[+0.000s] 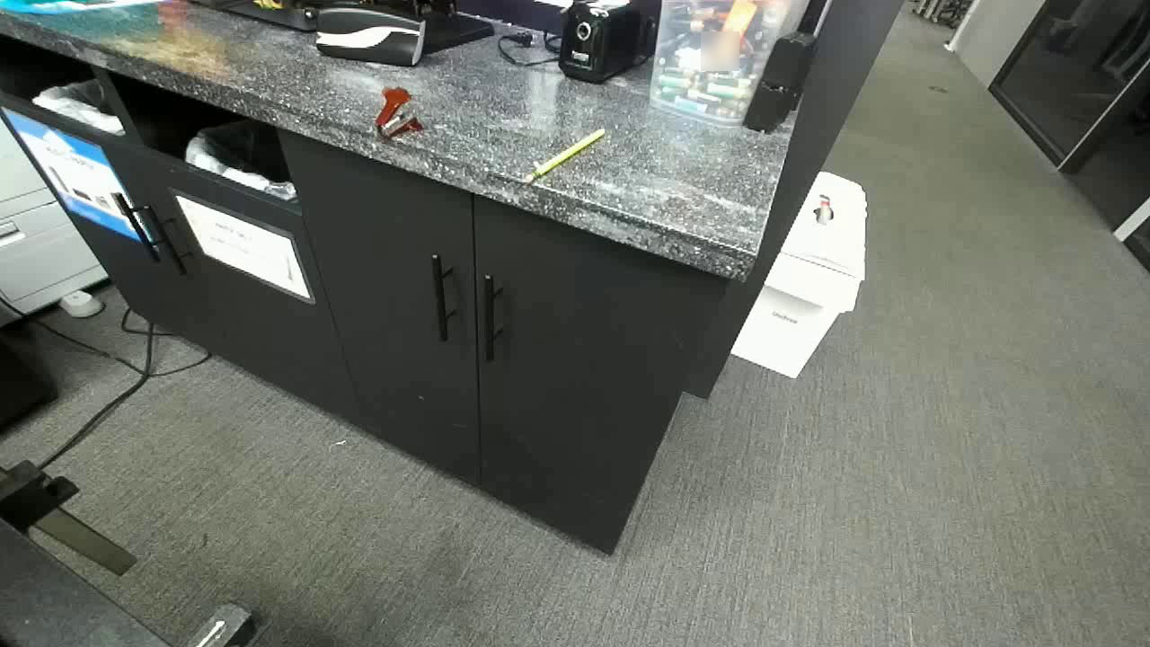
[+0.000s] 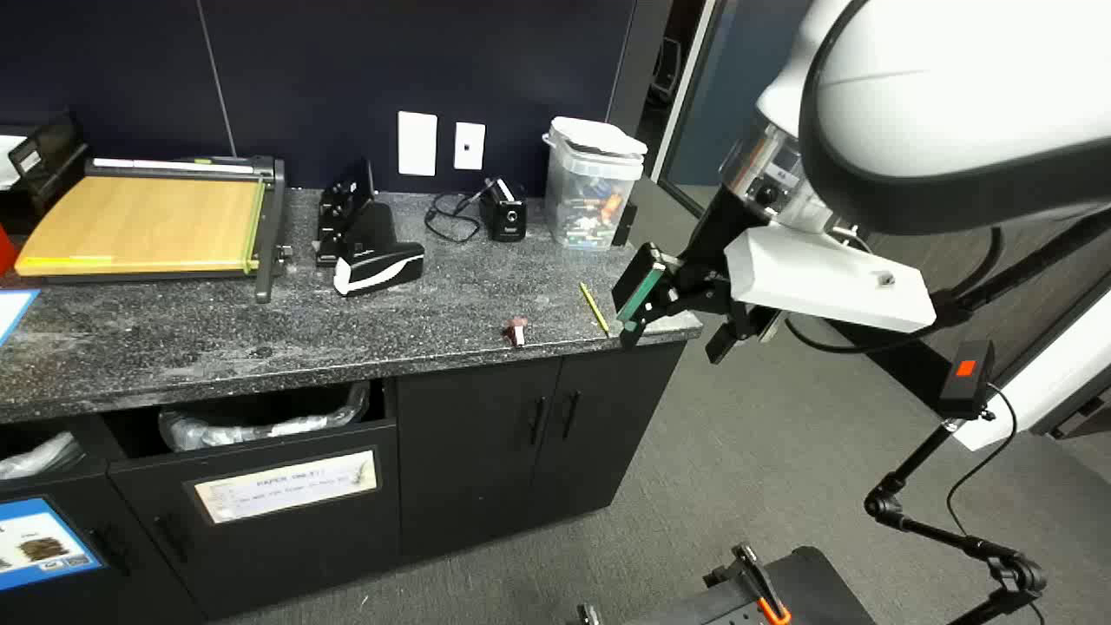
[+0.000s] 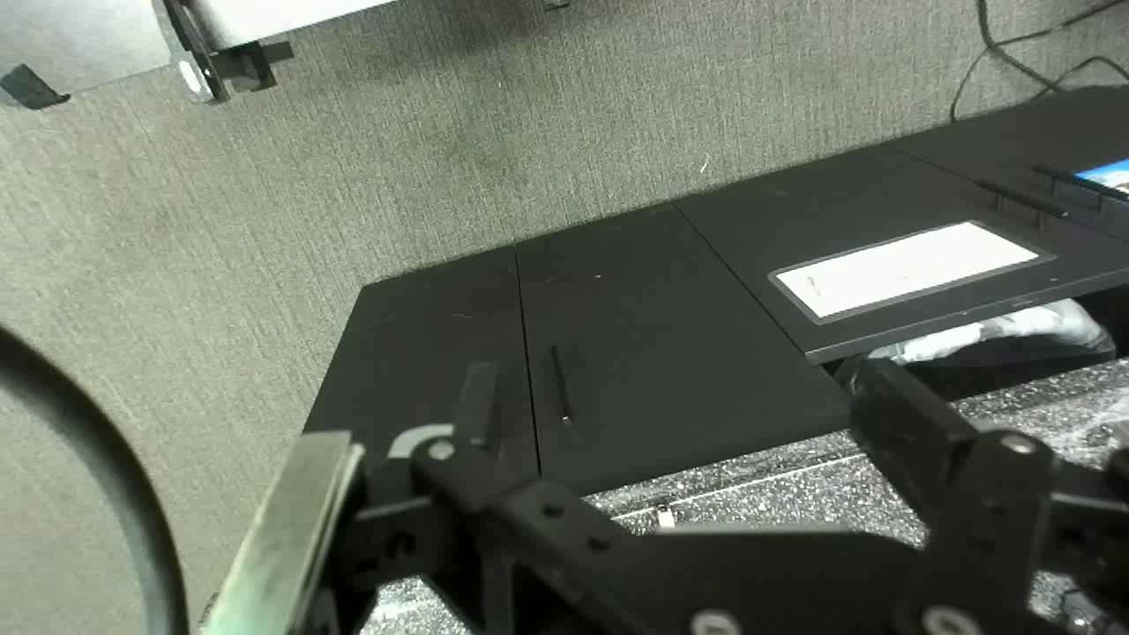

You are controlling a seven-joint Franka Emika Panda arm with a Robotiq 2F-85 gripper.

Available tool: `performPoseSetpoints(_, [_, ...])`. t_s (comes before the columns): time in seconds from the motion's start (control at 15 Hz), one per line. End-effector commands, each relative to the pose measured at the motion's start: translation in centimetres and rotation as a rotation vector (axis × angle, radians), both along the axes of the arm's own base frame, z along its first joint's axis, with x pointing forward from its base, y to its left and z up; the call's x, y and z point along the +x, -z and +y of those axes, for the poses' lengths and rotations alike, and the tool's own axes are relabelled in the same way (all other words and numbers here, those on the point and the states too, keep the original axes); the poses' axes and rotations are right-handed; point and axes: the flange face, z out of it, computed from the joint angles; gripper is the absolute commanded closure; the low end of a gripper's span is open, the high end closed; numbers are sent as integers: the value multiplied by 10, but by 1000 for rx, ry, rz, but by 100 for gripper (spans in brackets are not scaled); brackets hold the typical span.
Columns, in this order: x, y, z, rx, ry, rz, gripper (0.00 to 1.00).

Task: Open the left side of the cupboard.

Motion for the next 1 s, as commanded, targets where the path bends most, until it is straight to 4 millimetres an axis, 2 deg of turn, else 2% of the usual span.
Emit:
performPoseSetpoints(0.0, [0,-1,0,0,0,0,0])
performPoseSetpoints(0.53, [5,2,2,-5,8,-3,0])
performPoseSetpoints(0.67, [30,21,6,-13,36,5,0])
performPoseSetpoints(0.73, [52,42,8,-17,49,0,0])
performPoseSetpoints(0.93, [91,91,8,-57,84,-12,0])
